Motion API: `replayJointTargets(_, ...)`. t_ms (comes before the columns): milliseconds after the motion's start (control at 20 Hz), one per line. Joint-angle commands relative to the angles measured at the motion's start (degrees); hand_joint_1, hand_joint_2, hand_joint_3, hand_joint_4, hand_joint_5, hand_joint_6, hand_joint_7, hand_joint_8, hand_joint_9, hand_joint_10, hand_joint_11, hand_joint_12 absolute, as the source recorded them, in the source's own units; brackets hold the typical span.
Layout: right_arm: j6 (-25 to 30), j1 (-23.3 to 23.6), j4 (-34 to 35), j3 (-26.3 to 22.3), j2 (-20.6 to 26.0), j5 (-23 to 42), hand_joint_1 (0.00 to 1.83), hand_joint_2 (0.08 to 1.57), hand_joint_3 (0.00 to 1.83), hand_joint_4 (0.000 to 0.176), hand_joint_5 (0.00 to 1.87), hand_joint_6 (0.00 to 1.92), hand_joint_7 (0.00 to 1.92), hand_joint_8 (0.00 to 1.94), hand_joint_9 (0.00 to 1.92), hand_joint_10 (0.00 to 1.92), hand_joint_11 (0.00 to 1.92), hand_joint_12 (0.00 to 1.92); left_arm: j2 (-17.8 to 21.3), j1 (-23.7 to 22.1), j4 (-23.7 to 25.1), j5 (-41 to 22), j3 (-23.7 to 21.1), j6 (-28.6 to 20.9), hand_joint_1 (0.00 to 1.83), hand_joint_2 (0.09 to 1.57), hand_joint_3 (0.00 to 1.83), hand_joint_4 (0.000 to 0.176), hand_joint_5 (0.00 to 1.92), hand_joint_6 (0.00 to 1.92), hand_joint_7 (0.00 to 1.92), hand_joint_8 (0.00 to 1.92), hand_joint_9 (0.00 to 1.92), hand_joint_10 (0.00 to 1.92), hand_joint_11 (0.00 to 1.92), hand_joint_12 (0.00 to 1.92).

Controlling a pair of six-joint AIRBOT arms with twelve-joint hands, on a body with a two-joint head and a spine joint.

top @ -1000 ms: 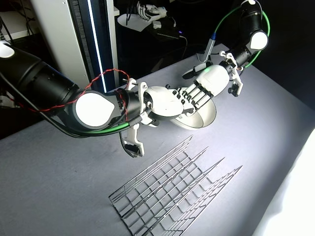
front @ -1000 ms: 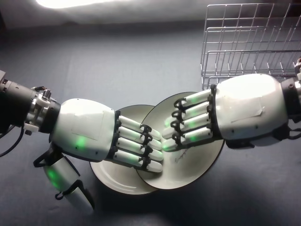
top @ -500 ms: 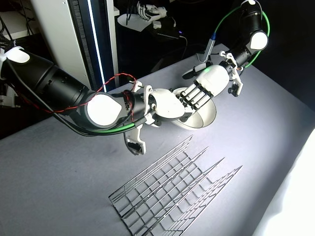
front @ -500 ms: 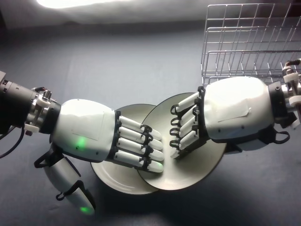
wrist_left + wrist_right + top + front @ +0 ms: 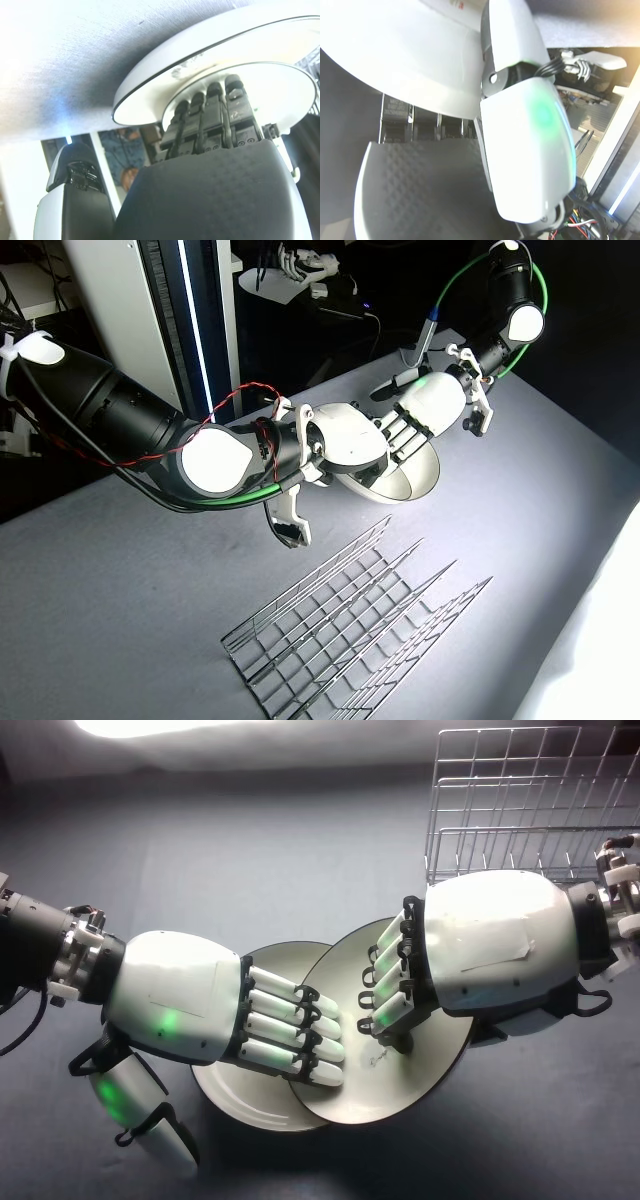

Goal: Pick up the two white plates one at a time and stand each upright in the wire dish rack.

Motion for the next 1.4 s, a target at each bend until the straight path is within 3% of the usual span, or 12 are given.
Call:
replayJointTargets(0, 0.5, 0.7, 3.1, -0.1, 0.5, 2.3, 1.49, 1.09, 0.00, 0.000, 0.82, 1.05, 1.06, 0.81, 1.04, 0.88, 0.84, 1.53, 0.7, 0.1, 1.0, 0.4, -0.3, -0.3, 0.00, 1.08, 0.01, 0.000, 0.00, 0.00, 0.00, 0.00, 0.00, 0.00, 0.00, 0.00)
replayJointTargets(100, 0.6, 1.3, 5.9, -0.3, 0.9, 2.6, 1.49, 1.11, 0.00, 0.000, 0.78, 1.12, 1.01, 0.90, 1.01, 0.91, 0.82, 1.56, 2.7, -1.4, -1.4, -0.3, -1.3, -0.5, 0.00, 1.08, 0.01, 0.000, 0.00, 0.00, 0.00, 0.00, 0.00, 0.00, 0.00, 0.00)
replayJointTargets(200, 0.6, 2.5, 7.5, -0.8, 1.4, 3.8, 1.50, 1.09, 0.00, 0.000, 0.81, 1.06, 1.04, 0.84, 1.05, 0.87, 0.82, 1.55, 5.5, -3.2, -3.2, -0.5, -2.8, -2.2, 0.00, 1.07, 0.00, 0.000, 0.00, 0.00, 0.00, 0.00, 0.00, 0.00, 0.00, 0.00)
replayJointTargets(400, 0.8, 4.5, 11.8, -3.4, 3.2, 3.8, 1.49, 1.11, 0.00, 0.000, 0.79, 1.11, 1.00, 0.89, 1.02, 0.91, 0.82, 1.57, 10.6, -6.1, -5.6, -0.8, -5.6, -3.5, 0.00, 1.07, 0.00, 0.000, 0.00, 0.00, 0.00, 0.00, 0.00, 0.00, 0.00, 0.00)
replayJointTargets(600, 1.2, 6.1, 15.8, -6.2, 5.0, 3.3, 1.49, 1.09, 0.00, 0.000, 0.83, 1.06, 1.05, 0.78, 1.07, 0.85, 0.83, 1.55, 15.9, -8.7, -6.7, -1.0, -7.9, -6.5, 0.00, 1.08, 0.01, 0.000, 0.01, 0.01, 0.00, 0.00, 0.00, 0.00, 0.00, 0.00)
replayJointTargets(700, 1.5, 6.7, 19.5, -7.7, 6.2, 2.3, 1.49, 1.10, 0.00, 0.000, 0.82, 1.06, 1.02, 0.83, 1.05, 0.89, 0.83, 1.55, 18.3, -8.9, -8.6, -1.0, -8.4, -7.4, 0.00, 1.07, 0.00, 0.000, 0.00, 0.00, 0.00, 0.00, 0.00, 0.00, 0.00, 0.00)
replayJointTargets(1000, 1.9, 8.4, 30.3, -11.8, 9.2, -0.8, 1.49, 1.09, 0.00, 0.000, 0.86, 1.04, 1.06, 0.78, 1.03, 0.87, 0.82, 1.55, 22.8, -8.9, -10.8, -0.8, -8.3, -7.9, 0.00, 1.07, 0.00, 0.000, 0.01, 0.00, 0.00, 0.00, 0.00, 0.00, 0.00, 0.00)
replayJointTargets(1350, 2.6, 13.1, 40.6, -13.5, 10.1, -5.8, 1.49, 1.09, 0.00, 0.000, 0.85, 1.03, 1.06, 0.77, 1.06, 0.87, 0.83, 1.55, 23.8, -8.8, -11.2, -0.8, -7.4, -7.9, 0.00, 1.06, 0.00, 0.000, 0.02, 0.01, 0.00, 0.00, 0.00, 0.00, 0.00, 0.00)
